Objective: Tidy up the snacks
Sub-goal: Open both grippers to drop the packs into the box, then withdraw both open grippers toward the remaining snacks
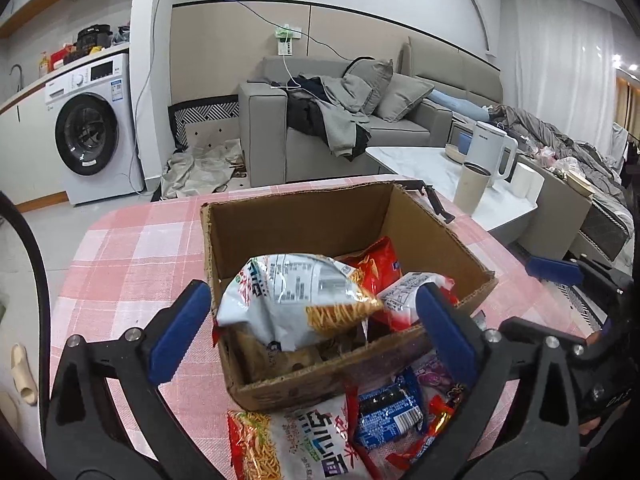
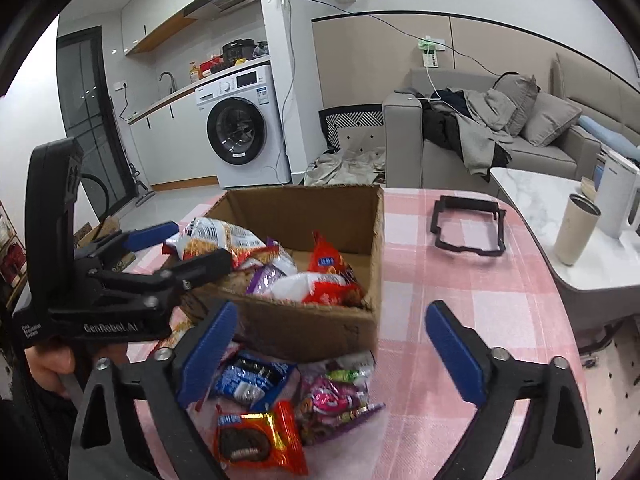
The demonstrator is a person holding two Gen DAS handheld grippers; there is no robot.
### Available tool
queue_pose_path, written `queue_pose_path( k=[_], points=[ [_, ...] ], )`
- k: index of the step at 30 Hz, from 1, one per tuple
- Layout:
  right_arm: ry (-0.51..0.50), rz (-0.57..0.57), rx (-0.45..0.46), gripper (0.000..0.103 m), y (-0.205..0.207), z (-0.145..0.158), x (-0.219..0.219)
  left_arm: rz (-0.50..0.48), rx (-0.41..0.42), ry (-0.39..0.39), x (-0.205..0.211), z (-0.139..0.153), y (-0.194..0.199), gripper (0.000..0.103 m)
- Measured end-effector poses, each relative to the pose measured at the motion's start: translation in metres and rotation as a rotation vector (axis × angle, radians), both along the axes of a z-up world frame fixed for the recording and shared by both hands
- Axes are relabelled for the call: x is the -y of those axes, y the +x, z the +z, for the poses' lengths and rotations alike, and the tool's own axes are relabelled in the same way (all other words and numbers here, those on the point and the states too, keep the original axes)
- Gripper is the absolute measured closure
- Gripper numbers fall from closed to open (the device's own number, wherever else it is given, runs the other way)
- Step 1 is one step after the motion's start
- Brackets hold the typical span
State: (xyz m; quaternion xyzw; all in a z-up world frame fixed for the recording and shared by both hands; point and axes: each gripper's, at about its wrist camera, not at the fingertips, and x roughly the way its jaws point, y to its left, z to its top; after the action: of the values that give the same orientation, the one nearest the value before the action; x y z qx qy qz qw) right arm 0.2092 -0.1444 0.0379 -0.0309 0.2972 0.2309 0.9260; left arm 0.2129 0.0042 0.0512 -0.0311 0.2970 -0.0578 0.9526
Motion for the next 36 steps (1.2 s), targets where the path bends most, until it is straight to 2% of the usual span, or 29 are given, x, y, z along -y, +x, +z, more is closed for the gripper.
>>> queue_pose_path(
  k=[11, 20, 23, 26, 36],
  points=[
    [0.040, -0.018, -0.048, 0.001, -0.020, -0.025, 0.014, 0.053, -0.003, 0.048, -0.006, 0.001, -0.058, 0.001],
    [0.024, -0.026, -0.079, 0.001, -0.032, -0.038, 0.016, 0.083, -0.029, 0.052, -0.016, -0.017, -0.099, 0.001],
    [0.036, -0.043, -0.070, 0.000, -0.032, -0.037, 0.022, 0.097, -0.064, 0.063, -0.017, -0.026, -0.099, 0.001],
    [0.051, -0.038, -0.085, 0.001, -0.031, -0.038, 0.025, 0.101, -0.063, 0.074, -0.018, -0.031, -0.094, 0.001],
    [0.059, -0.064, -0.109, 0.000, -0.023, -0.046, 0.034, 0.071, -0.120, 0.037, -0.021, -0.046, -0.080, 0.001]
  ],
)
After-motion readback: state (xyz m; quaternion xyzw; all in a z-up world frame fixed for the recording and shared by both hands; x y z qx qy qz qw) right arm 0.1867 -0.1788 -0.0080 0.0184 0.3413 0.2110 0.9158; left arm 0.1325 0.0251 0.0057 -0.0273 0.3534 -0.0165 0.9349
